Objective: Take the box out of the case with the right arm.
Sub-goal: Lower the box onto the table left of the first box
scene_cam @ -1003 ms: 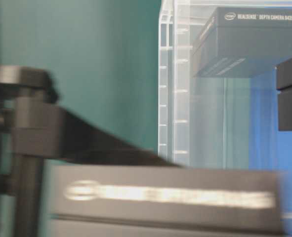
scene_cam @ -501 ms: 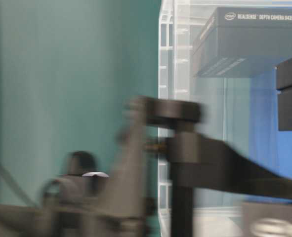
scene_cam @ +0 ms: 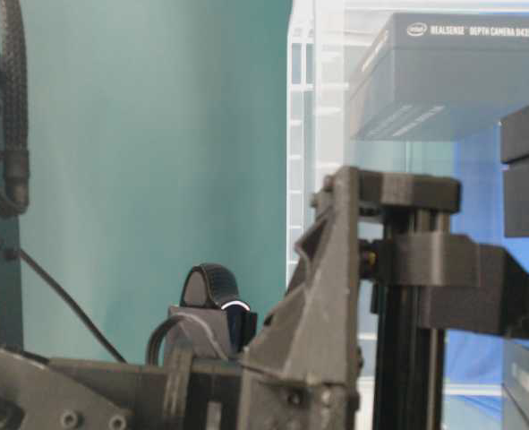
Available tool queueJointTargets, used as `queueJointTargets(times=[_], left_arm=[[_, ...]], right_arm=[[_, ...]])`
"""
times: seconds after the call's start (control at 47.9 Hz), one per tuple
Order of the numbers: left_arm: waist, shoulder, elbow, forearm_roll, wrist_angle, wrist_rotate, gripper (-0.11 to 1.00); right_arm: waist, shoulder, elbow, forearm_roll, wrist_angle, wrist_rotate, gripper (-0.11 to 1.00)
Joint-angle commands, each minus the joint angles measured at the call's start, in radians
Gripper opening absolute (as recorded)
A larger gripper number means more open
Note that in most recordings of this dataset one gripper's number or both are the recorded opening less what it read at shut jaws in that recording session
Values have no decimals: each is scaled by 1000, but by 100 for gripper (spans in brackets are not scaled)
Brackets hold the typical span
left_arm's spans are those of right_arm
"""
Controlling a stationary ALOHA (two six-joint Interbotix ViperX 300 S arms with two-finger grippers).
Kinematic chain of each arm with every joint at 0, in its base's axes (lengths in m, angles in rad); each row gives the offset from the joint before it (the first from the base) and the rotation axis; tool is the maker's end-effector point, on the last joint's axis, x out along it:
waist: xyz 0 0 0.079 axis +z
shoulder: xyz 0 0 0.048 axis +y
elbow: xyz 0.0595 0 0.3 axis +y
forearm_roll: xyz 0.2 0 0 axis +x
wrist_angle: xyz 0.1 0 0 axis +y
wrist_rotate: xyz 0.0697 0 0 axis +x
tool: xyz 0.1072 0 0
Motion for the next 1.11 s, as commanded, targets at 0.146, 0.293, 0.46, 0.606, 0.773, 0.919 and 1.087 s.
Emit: queueJointTargets(times=[0.146, 0.293, 0.46, 0.606, 0.773, 0.919, 1.087], left_arm=[[2, -3, -21, 3, -2, 2, 2], [2, -5, -21, 3, -2, 2, 2], [3, -5, -20, 5, -3, 3, 2], [2, -5, -20, 3, -2, 3, 2], [3, -5, -20, 3, -2, 3, 2], [2, -5, -20, 3, -2, 3, 2], [3, -5, -20, 3, -2, 3, 2]], right_arm=[[-2, -32, -12, 3, -26, -6, 74], [-5, -37, -12, 2, -26, -11, 94], [-12, -43, -12, 0, -23, -12, 91], [-15, -44, -12, 0, -21, -15, 91], [-18, -72, -12, -11, 17, -20, 91], [-17, -121, -23, -35, 89, -20, 91], [-18, -175, -69, -64, 166, -21, 91]])
